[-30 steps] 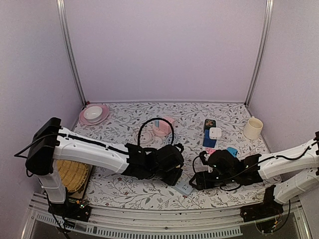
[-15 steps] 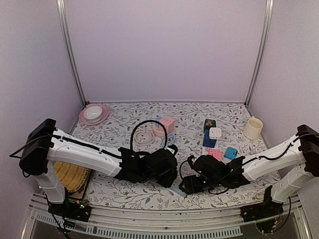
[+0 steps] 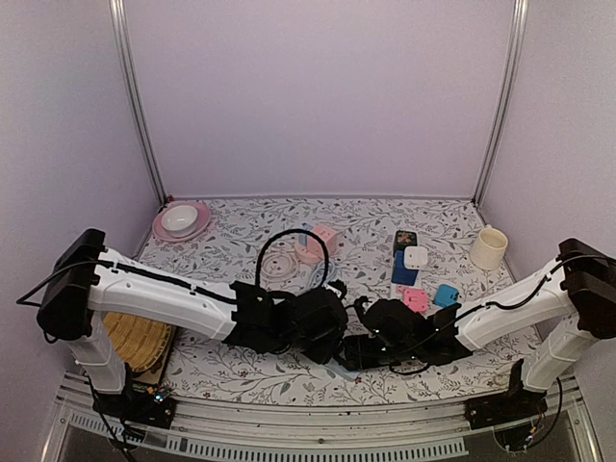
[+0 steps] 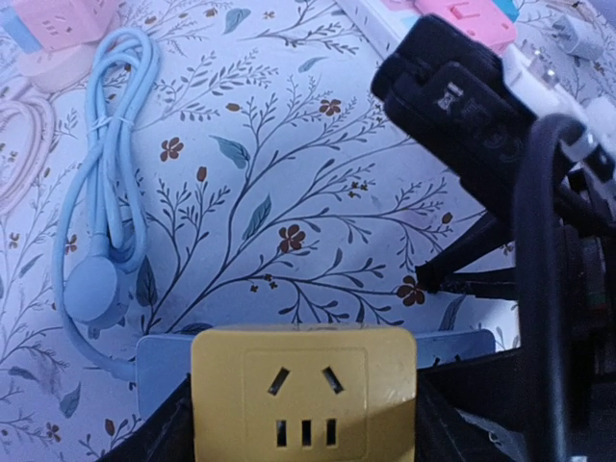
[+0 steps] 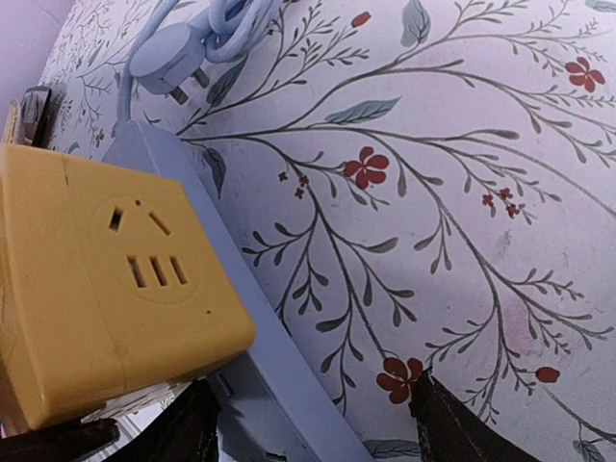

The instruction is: Pull the plug off the socket

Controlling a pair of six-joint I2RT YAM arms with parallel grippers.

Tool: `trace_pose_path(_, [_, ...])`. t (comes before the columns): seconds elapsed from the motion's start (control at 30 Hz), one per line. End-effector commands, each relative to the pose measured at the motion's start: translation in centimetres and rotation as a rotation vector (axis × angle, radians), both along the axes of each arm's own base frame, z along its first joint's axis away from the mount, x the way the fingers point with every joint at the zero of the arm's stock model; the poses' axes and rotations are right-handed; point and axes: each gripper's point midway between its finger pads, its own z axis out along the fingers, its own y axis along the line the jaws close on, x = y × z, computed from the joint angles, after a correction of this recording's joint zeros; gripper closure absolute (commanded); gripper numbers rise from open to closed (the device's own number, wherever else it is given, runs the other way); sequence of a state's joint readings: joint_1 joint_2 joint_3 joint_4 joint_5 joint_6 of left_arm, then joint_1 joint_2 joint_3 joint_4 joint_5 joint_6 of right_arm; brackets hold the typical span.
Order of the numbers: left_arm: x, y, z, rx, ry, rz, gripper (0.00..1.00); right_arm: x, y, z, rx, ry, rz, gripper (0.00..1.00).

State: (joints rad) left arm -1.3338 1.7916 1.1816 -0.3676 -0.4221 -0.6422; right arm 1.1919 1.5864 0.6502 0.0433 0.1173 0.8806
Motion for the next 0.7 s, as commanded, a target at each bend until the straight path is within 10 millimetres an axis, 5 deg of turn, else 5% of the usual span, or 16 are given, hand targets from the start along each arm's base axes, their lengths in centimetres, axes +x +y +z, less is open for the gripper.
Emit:
trace_pose_path(0.0, [0.9,-2.9,6.7,-0.175,-0.054,0.004,0.46,-1.6,-4.3,-4.8,-0.218,0.070,-0.003,0.30])
trace_pose_path(0.2, [1.1,-2.6,6.3,-0.176,-0.044,0.000,0.46,-1.6,-4.4,-5.1,-0.229,0.073,-0.007,0.30])
trace_pose_path(0.67, [-2.6,-2.9,6.5,-0.233,-0.187,-0.013,0.46,-1.4,-3.5,-4.8,-0.213,0.076,0.003,0.30])
